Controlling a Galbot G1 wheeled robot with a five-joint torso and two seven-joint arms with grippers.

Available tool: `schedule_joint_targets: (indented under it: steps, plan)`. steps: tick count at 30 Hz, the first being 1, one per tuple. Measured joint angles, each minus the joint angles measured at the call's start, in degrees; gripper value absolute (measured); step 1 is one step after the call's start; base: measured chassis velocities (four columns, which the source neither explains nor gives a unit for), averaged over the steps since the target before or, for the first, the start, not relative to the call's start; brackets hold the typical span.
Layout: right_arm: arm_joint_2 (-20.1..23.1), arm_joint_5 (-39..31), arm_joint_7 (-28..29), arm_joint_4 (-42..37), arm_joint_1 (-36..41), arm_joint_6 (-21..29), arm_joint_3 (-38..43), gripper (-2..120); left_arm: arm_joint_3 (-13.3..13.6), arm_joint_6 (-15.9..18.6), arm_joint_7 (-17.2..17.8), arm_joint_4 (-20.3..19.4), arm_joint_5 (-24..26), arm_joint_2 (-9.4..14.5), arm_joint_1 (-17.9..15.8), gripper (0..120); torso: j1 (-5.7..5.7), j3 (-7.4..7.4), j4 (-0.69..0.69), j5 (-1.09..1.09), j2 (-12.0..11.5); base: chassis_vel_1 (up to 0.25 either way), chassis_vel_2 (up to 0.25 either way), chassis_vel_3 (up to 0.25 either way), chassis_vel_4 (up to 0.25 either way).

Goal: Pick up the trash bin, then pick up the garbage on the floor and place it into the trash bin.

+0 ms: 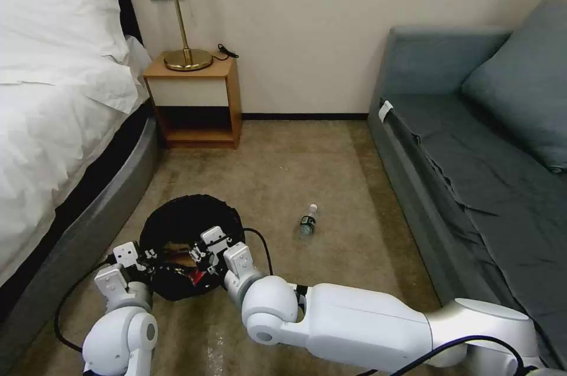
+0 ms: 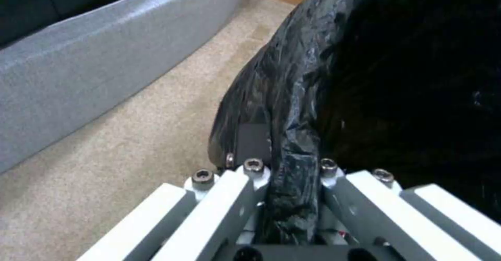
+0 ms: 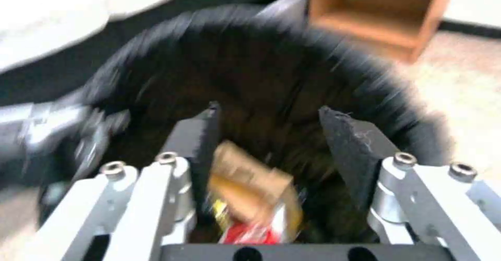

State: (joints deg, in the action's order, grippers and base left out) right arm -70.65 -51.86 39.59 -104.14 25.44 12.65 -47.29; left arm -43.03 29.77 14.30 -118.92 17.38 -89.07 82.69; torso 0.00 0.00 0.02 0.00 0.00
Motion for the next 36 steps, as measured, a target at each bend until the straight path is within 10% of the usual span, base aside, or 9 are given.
schedule_joint_targets:
  steps: [10,15,20,25,36]
  plan:
    - [12.8,19.3,-8.1,-9.3,10.4,-7.6,24.9,90,-1.0,-0.1,-0.1,-0.9,0.6,0.5,0.6,3,0.0,0.0,-0.01,-0.01,0.0,0.0,0.0,0.0,0.0]
    - [15.1,27.9,-10.2,-18.3,27.3,-8.1,42.5,99,-1.4,-0.2,-0.1,-1.4,1.0,0.9,0.9,3,0.0,-0.01,-0.03,0.01,0.0,0.0,0.0,0.0,0.0]
    - [8.2,42.2,-11.5,-26.4,51.3,-10.1,59.7,100,-2.0,-0.7,-0.1,-1.4,1.6,1.3,1.0,3,-0.01,-0.01,-0.04,0.01,0.0,0.0,0.0,0.0,0.0]
    - [-0.6,51.8,-11.7,-28.3,63.8,-15.3,60.5,100,-2.4,-1.0,-0.2,-1.3,2.1,1.6,1.0,3,0.0,-0.01,-0.03,-0.02,0.0,0.0,0.0,0.0,0.0]
    - [-3.8,57.0,-12.6,-25.5,67.9,-19.6,58.0,100,-2.7,-1.0,-0.2,-1.8,2.8,1.6,0.8,3,0.0,-0.01,-0.01,-0.01,0.0,0.0,0.0,0.0,0.0]
